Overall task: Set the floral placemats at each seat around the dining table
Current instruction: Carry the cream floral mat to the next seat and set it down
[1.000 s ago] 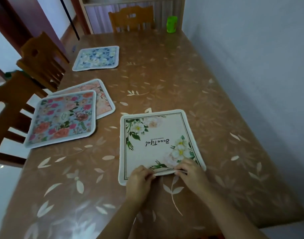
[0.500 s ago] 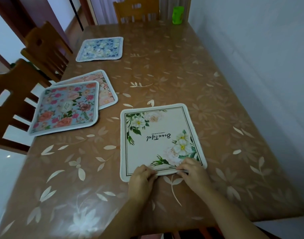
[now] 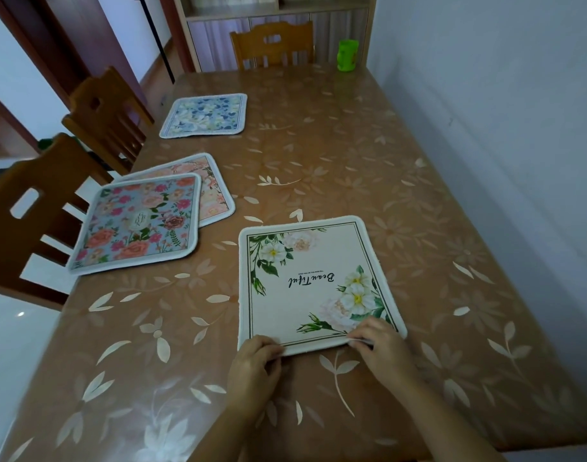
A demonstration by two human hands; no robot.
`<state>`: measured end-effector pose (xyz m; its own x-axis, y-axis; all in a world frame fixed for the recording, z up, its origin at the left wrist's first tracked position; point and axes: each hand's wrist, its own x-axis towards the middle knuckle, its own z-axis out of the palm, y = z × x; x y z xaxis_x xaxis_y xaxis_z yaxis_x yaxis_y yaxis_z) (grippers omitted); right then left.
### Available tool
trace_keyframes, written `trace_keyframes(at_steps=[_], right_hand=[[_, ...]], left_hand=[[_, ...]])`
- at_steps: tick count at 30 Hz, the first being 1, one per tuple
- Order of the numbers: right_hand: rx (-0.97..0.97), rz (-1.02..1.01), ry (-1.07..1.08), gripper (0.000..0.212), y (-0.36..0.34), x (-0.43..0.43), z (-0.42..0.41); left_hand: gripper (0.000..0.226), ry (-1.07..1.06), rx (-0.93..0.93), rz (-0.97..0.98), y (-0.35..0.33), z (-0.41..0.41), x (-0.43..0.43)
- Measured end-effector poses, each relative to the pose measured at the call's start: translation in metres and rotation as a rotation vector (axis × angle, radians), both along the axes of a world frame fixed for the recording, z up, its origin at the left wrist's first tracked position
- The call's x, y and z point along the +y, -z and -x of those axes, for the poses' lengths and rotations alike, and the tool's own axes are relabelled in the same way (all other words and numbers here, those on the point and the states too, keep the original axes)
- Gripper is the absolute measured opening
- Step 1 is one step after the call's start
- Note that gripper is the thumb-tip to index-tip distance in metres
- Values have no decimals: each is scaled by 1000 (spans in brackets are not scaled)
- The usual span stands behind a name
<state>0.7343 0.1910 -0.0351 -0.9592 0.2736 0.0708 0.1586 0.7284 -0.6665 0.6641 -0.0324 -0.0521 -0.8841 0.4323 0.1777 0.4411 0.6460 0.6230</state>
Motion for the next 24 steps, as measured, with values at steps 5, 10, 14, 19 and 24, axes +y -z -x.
trace_keyframes(at_steps=[5, 10, 14, 19, 24], right_hand=[[-35, -49, 24, 11, -2, 13, -4], [11, -108, -65, 10, -6, -3, -1], [45, -86, -149, 10, -6, -28, 3], [42, -59, -146, 6, -7, -31, 2], [10, 2, -83, 6, -15, -14, -8]], left_hand=[[22, -1, -86, 13, -3, 0, -4], [14, 15, -99, 28, -14, -1, 13], [13, 42, -108, -3, -20, -11, 35], [7, 77, -114, -45, -23, -18, 48], [19, 225, -69, 1, -25, -16, 44]])
